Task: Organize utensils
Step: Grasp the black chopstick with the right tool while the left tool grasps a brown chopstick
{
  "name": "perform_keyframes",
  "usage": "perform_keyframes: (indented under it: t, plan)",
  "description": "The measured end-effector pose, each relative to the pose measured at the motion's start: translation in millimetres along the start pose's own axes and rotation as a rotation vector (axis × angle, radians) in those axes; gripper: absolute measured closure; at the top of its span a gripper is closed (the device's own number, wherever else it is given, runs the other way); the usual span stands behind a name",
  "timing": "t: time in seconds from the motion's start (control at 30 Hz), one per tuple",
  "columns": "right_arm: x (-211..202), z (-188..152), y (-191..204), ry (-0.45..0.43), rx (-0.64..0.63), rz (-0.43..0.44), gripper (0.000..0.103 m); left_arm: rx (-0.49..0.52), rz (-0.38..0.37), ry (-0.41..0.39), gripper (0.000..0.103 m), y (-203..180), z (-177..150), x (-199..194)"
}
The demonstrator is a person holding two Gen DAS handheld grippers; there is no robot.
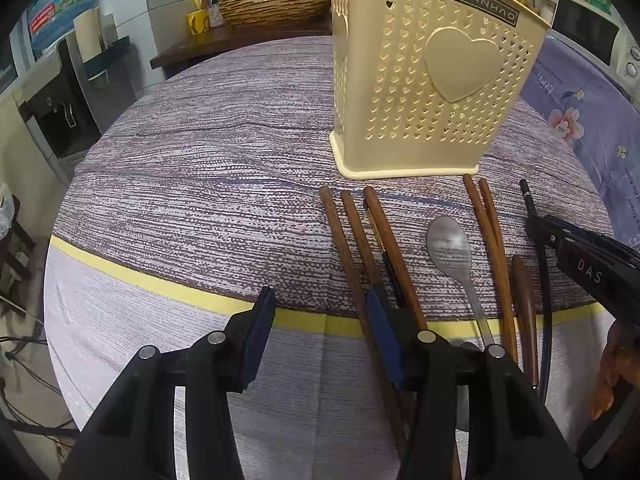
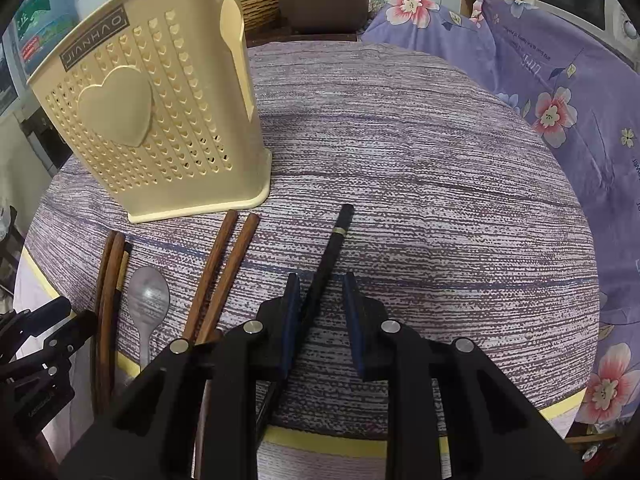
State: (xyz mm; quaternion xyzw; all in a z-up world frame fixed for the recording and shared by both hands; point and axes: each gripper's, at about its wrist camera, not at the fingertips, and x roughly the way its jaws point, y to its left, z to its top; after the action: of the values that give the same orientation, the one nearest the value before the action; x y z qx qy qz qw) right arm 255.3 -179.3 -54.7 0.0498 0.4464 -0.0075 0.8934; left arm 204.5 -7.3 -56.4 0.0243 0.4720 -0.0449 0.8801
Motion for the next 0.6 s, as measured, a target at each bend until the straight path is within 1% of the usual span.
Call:
perform_keyframes:
  t: [0.07,0.17,0.23,0.37,0.43,0.47,0.53,0.57,0.6]
  plan:
    - [0.0,0.4,1.0,0.001,-0.003,-0.006,0.08,-0.013,-0.01,0.015,0.053,-1.2,2.9,2.9]
    - [0.9,1.5,4.3,0.002,-0.012,-0.016,0.08,0.026,0.029,0.016,0.053,-8.5,8.2,8.2]
    - [1.5,2.4,3.9,0.005,-0.011,-0.016,0.08,0.021,0.027,0.019,0.054,-6.4,13.4,11.1]
    - [7.1,11.9,0.6,0.015,0.03,-0.014,0.08,0.01,0.026,0.029,0.056,0.0,24.1,17.1]
    - [11.1,18.1,-0.2,0.017,0.06,-0.01,0.08,0.009,0.027,0.037,0.066,-1.2,29.8,19.6]
    - [12.8,21.2,-0.6,0.018,0.069,-0.012,0.08,0.019,0.026,0.036,0.068,-3.9,31.6,20.6]
    - [15.7,26.0,-0.7,0.024,0.09,-0.009,0.08,0.039,0.028,0.027,0.077,-10.6,35.4,22.3]
    - [16.9,28.0,-1.3,0.026,0.098,-0.006,0.08,0.042,0.029,0.024,0.078,-13.4,37.3,23.3]
    - [17.9,29.5,-2.5,0.026,0.104,-0.007,0.084,0.051,0.03,0.021,0.081,-15.4,39.2,24.3]
